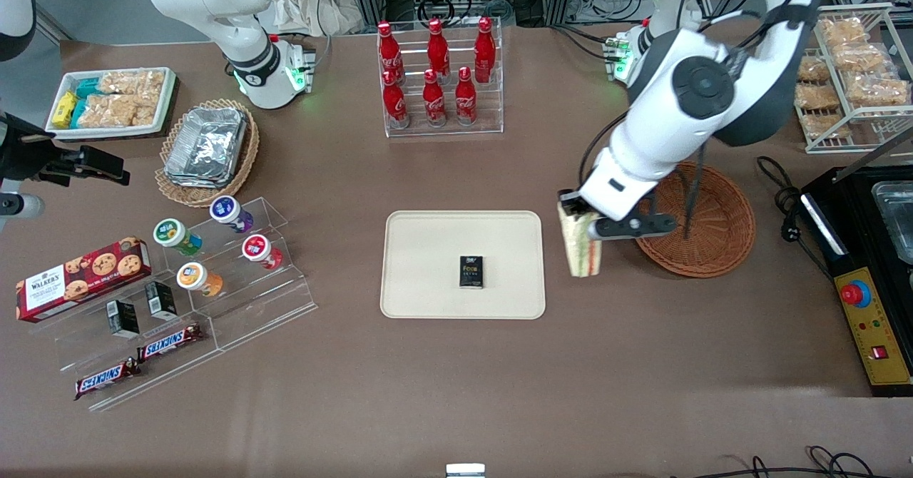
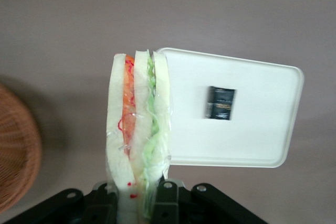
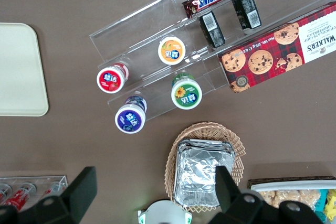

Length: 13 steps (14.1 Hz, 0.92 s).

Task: Place sandwich from basket to tray
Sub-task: 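Lift the sandwich and carry it with the left gripper to the tray, then lower the sandwich onto the tray beside the black packet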

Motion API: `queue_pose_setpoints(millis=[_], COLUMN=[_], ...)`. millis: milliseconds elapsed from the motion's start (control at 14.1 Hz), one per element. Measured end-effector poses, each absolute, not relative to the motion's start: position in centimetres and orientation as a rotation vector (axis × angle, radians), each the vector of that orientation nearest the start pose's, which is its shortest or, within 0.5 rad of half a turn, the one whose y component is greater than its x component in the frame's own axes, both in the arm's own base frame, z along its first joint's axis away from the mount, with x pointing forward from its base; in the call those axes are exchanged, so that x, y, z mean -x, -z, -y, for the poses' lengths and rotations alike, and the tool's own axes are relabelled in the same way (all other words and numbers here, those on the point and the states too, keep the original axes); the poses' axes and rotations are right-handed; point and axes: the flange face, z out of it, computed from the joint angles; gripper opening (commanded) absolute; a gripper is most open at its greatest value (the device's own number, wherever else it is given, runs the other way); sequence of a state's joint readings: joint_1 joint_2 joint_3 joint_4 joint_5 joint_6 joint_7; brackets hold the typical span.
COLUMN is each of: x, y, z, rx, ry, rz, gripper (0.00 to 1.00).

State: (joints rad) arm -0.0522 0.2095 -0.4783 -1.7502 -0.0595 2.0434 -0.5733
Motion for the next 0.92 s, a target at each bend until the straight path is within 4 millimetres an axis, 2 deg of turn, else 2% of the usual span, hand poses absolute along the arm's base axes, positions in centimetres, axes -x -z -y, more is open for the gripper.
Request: queue_pose_setpoints(millis=[213, 497, 710, 923], x=[-54.7, -54.1, -53.1, -52.2], y=[-42.2, -35.4, -31.0, -28.2], z=[33.5, 36.7, 37.5, 37.6], rx=[3.248, 3.197, 3.216, 3.176], ry=[0.023, 0.005, 0.035, 0.055], rz=[-0.025, -0.049, -0.046, -0.046], gripper=[0.00, 0.00, 0.00, 0.00])
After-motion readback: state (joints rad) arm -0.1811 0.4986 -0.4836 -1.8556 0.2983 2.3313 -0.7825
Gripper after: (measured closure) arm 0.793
